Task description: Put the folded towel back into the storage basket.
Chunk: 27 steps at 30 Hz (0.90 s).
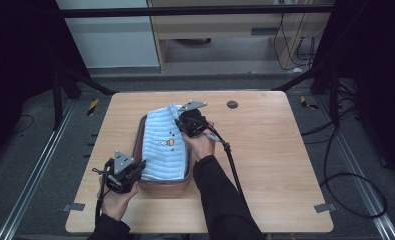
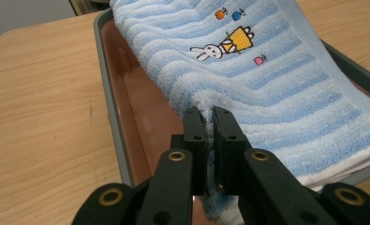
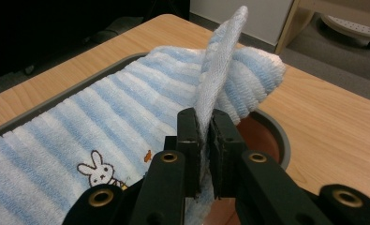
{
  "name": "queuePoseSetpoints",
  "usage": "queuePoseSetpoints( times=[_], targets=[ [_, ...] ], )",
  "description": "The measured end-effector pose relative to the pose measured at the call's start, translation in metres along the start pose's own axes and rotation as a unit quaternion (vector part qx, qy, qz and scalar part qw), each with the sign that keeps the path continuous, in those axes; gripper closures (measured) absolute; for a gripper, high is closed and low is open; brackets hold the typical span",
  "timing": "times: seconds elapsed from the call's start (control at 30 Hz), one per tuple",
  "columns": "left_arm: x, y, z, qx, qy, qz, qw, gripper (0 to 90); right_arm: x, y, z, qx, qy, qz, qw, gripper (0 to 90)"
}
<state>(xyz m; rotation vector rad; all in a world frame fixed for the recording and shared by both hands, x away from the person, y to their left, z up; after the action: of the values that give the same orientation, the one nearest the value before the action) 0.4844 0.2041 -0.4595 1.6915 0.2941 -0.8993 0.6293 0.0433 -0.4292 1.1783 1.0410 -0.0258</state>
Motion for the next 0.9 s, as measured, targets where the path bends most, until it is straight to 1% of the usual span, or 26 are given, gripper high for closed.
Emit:
queuePoseSetpoints(
  times=[0.1, 0.13, 0.33, 0.4, 0.43, 0.47, 0.5, 0.53, 0.57, 0.67, 0.7, 0.73, 0.77, 0.83, 0.87, 0.9],
  targets=[
    [0.003, -0.002, 0.0, -0.002, 0.0, -0.005, 1.0, 84.8, 0.004, -0.004, 0.0, 0.001, 0.0, -0.006, 1.0, 84.0],
    [0.004, -0.003, -0.001, -0.002, 0.0, -0.008, 1.0, 84.8, 0.007, -0.006, 0.001, 0.005, 0.001, -0.011, 0.9999, 84.0],
    [0.008, -0.006, -0.001, -0.005, -0.003, -0.017, 0.9998, 84.4, 0.012, -0.01, 0.001, 0.005, 0.001, -0.018, 0.9998, 83.7],
    [0.009, -0.007, -0.002, -0.009, -0.002, -0.021, 0.9997, 83.3, 0.015, -0.014, 0.0, 0.003, 0.0, -0.025, 0.9997, 82.9],
    [0.01, -0.008, -0.003, -0.01, -0.002, -0.024, 0.9997, 82.2, 0.016, -0.015, 0.0, 0.006, 0.0, -0.026, 0.9996, 81.9],
    [0.01, -0.008, -0.003, -0.013, -0.003, -0.025, 0.9996, 77.0, 0.021, -0.02, 0.001, 0.005, -0.003, -0.04, 0.9992, 77.5],
    [0.01, -0.008, -0.004, -0.015, 0.0, -0.022, 0.9996, 73.1, 0.023, -0.022, 0.0, 0.004, -0.001, -0.049, 0.9988, 75.5],
    [0.01, -0.007, -0.006, -0.016, 0.003, -0.016, 0.9997, 73.1, 0.023, -0.022, 0.0, 0.004, -0.001, -0.049, 0.9988, 75.5],
    [0.009, -0.007, -0.007, -0.02, 0.005, -0.013, 0.9997, 67.3, 0.024, -0.025, 0.001, -0.001, -0.001, -0.052, 0.9986, 73.9],
    [0.006, -0.004, -0.01, -0.028, 0.006, -0.003, 0.9996, 64.6, 0.022, -0.025, 0.002, 0.003, 0.002, -0.048, 0.9988, 70.0],
    [0.005, -0.004, -0.011, -0.028, 0.006, -0.002, 0.9996, 64.2, 0.021, -0.025, 0.002, 0.004, 0.0, -0.049, 0.9988, 68.5],
    [0.004, -0.003, -0.012, -0.029, 0.007, 0.003, 0.9996, 63.8, 0.017, -0.024, 0.005, 0.001, -0.007, -0.043, 0.9991, 66.9],
    [0.002, -0.002, -0.012, -0.029, 0.007, 0.005, 0.9995, 63.8, 0.017, -0.024, 0.005, 0.001, -0.007, -0.043, 0.9991, 66.9],
    [-0.001, 0.0, -0.013, -0.03, 0.008, 0.012, 0.9994, 63.6, 0.01, -0.022, 0.007, 0.002, -0.009, -0.03, 0.9995, 65.8],
    [-0.004, 0.002, -0.014, -0.027, 0.009, 0.018, 0.9994, 63.2, 0.001, -0.02, 0.01, 0.004, -0.012, -0.015, 0.9998, 64.0],
    [-0.004, 0.002, -0.014, -0.027, 0.009, 0.018, 0.9994, 62.8, -0.004, -0.019, 0.011, 0.004, -0.014, -0.008, 0.9999, 62.4]
  ],
)
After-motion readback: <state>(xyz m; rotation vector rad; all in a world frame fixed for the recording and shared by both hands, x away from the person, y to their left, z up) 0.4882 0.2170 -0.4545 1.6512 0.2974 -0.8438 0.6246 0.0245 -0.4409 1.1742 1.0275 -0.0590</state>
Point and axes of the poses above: each handheld gripper's, and its own axes: x roughly forward along the jaws, y roughly out of its top, z roughly to its right, the point moved 7 cm from there along x, roughly forward along the jaws, and after that the axes turned 11 degrees about -z, right-handed, at the moved point
